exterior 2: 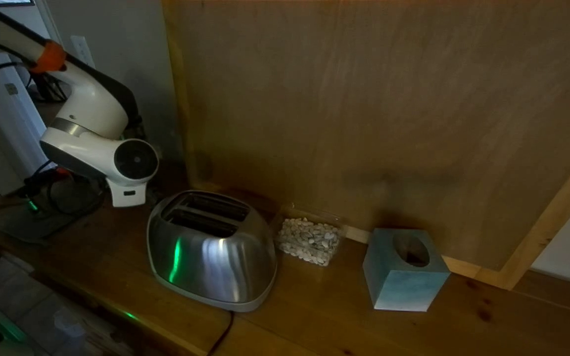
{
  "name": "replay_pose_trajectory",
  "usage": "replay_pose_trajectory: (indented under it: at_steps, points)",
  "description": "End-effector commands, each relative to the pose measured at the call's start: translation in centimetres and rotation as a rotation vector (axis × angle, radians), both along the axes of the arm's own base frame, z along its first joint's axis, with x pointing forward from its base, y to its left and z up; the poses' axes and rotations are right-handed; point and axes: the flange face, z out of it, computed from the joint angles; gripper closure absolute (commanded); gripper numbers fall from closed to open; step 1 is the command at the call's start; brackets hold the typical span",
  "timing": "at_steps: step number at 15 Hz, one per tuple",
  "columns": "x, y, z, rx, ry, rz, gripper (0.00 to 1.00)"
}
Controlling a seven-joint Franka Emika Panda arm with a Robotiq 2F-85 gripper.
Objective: Move the white bottle from the top rack to the bottom rack
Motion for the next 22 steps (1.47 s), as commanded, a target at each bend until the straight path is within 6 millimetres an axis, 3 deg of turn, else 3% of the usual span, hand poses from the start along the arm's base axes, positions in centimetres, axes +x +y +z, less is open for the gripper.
replay_pose_trajectory:
  at_steps: [1,5,6,7,9,11,19,22]
  points:
    - [0.4,1.0,0.6,0.043,0.002,0.069,1.00]
    - [0.1,0.6,0.4,0.049,0.019,0.055,1.00]
    - [-0.1,0.5,0.4,0.043,0.019,0.049,0.94]
    - [-0.2,0.3,0.4,0.038,0.020,0.045,0.72]
    - [-0.4,-0.3,0.2,0.011,0.029,0.026,0.68]
    - [-0.5,-1.1,0.1,-0.020,0.038,-0.003,0.57]
    - [-0.5,-2.7,1.8,-0.157,0.049,-0.066,0.02]
    - [-1.0,-2.8,4.7,-0.255,0.044,-0.062,0.00]
